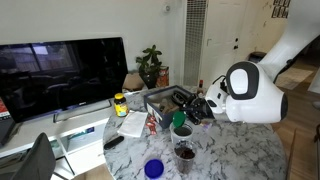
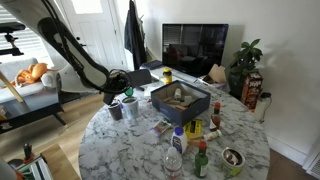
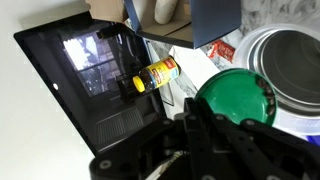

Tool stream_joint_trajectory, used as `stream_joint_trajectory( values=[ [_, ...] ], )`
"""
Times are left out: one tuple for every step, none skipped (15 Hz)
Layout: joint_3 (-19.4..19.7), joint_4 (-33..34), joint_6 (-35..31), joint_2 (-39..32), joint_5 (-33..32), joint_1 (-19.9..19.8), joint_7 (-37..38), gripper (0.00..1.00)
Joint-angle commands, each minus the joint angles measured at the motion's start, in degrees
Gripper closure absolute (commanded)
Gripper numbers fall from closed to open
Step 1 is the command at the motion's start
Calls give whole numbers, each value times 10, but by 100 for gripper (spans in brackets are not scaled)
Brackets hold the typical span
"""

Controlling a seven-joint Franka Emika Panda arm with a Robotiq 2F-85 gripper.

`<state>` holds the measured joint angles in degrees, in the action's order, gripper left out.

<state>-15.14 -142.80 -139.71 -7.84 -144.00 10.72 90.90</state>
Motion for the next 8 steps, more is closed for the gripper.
stream_joint_trajectory(
  values=[
    [-17,-41,39,31,3,12,13,98],
    [-21,-44,43,36,4,17,15,98],
    [-26,-48,44,40,4,21,16,98],
    [-31,-52,55,45,4,25,17,98],
    [-34,-55,62,49,4,30,15,98],
    [-33,-58,61,50,4,30,10,98],
    [-32,-63,66,49,5,31,1,98],
    [-29,-66,71,49,5,31,-1,98]
  ],
)
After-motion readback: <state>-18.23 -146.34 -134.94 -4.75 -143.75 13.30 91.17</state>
